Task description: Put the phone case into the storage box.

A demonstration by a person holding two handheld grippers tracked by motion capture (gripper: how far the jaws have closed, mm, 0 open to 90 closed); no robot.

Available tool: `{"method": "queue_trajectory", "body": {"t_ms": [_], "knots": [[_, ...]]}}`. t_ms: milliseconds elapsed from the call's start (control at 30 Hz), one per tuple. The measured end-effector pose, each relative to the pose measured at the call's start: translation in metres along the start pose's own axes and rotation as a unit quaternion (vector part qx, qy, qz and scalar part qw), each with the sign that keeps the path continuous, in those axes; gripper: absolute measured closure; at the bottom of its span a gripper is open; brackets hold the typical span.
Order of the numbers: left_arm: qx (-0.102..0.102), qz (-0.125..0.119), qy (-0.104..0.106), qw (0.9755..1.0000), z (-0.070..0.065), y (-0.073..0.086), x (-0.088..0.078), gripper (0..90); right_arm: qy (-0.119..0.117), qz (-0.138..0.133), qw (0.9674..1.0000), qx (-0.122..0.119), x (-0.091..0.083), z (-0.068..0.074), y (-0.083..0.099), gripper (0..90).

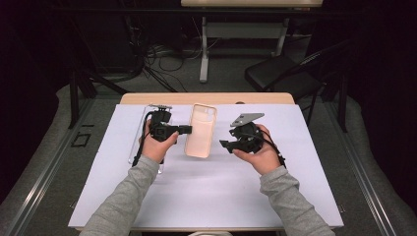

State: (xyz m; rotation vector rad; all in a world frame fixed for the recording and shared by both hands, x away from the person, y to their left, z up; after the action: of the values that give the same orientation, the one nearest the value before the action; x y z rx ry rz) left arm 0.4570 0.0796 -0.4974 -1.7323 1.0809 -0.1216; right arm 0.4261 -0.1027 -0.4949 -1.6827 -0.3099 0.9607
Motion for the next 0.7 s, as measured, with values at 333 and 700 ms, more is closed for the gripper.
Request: {"method": "queue_trajectory", "body": {"t_ms": [333, 700], "knots": [[0.03, -0.016, -0.001, 0.9994, -0.005, 0.006, -0.007, 82.0, 0.016, 0.005, 0.9998, -0.007, -0.005, -0.006, 0.001, 44.7], [0.042, -0.03, 0.017, 0.9985, -0.008, 0.021, -0.01, 82.0, 0.016, -0.009, 0.9998, -0.012, -0.014, -0.008, -0.002, 42.6]]}}
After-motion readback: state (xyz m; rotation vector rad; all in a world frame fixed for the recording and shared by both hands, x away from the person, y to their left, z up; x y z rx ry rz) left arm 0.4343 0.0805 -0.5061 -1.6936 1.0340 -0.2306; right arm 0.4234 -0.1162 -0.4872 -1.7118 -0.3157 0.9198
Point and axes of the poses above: each handheld gripper's, and its own axes: x roughly forward along the jaws, y roughly out of its underside, z roughly to its left, the point moved 8 cm from there along x, roughly forward along the jaws, and after that the axes turned 14 degrees about -z, right-handed, at the moved point
